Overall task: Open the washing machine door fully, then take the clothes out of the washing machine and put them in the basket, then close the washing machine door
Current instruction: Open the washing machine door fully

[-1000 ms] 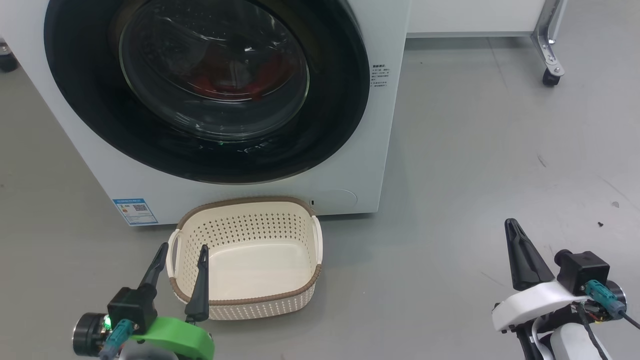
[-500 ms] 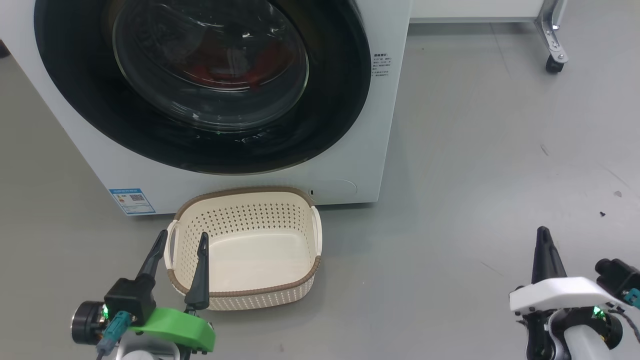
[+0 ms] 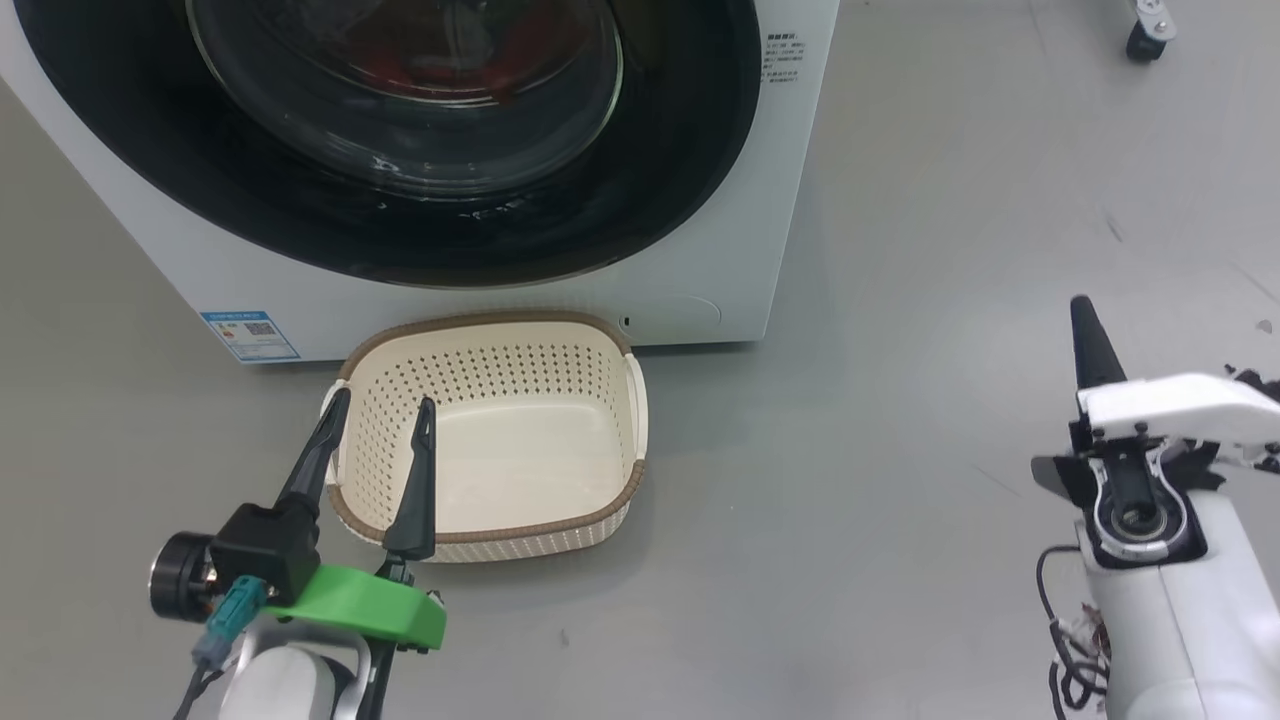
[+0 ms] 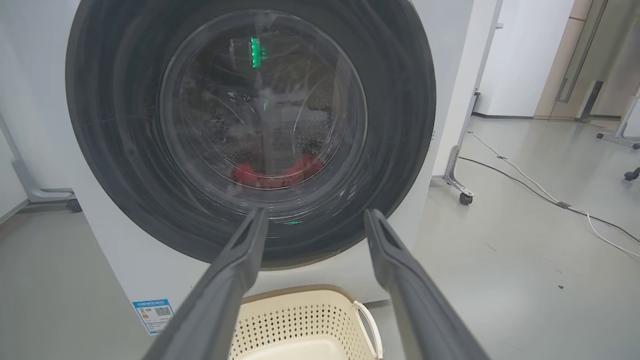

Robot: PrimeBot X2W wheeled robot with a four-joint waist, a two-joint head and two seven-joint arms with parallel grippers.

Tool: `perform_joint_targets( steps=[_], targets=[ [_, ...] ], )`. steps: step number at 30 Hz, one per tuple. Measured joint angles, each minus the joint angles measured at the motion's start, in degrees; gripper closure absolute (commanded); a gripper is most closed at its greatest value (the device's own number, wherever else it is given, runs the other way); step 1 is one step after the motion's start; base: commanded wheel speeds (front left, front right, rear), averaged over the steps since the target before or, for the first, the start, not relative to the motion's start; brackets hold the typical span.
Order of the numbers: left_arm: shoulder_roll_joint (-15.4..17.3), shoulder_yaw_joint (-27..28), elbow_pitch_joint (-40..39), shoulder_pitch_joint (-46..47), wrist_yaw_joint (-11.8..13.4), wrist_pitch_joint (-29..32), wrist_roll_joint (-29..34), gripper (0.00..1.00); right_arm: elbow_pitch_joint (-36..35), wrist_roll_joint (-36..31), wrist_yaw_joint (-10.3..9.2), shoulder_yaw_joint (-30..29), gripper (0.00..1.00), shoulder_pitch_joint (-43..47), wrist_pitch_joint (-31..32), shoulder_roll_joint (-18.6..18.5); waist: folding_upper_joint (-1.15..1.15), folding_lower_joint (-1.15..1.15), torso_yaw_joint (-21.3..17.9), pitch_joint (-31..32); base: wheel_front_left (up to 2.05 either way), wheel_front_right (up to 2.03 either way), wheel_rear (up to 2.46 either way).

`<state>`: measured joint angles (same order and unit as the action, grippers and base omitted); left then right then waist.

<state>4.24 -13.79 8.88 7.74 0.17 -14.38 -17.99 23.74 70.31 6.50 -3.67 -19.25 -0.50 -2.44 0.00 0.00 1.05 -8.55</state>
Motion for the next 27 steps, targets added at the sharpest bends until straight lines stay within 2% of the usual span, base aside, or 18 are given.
perform_joint_targets(
  steps=[4,11,15,17,27],
  targets=[
    [-0.3,-0.9,-0.8,1.7,-0.3,-0.1,0.5,0.00,0.3,5.7,0.00,-0.4,1.00,-5.1,3.8,-0.2,0.00,0.00,0.6,-2.2,0.00,0.00,0.00],
    [-0.7,-1.7,-2.6,4.0,-0.7,-0.1,1.3,0.00,1.1,11.4,0.00,-1.1,1.00,-13.9,10.5,-0.4,0.00,0.00,2.2,-6.3,0.00,0.00,0.00],
    [-1.1,-2.3,-3.6,5.4,-1.1,-0.1,1.4,0.00,1.5,12.0,-0.20,-1.3,1.00,-18.8,13.1,-0.5,0.00,0.00,3.4,-8.8,0.00,0.00,0.00],
    [-1.2,-2.6,-4.1,6.3,-1.1,-0.1,1.4,0.00,1.7,12.0,-1.00,-1.3,1.00,-21.3,14.1,-0.7,0.00,0.00,4.0,-10.0,0.00,0.00,0.00],
    [-1.6,-4.1,-5.5,10.3,-2.1,-0.1,1.5,0.00,3.2,11.3,-3.14,0.7,1.00,-33.1,19.5,-4.4,0.00,0.01,6.8,-16.5,0.00,0.00,0.00]
  ],
)
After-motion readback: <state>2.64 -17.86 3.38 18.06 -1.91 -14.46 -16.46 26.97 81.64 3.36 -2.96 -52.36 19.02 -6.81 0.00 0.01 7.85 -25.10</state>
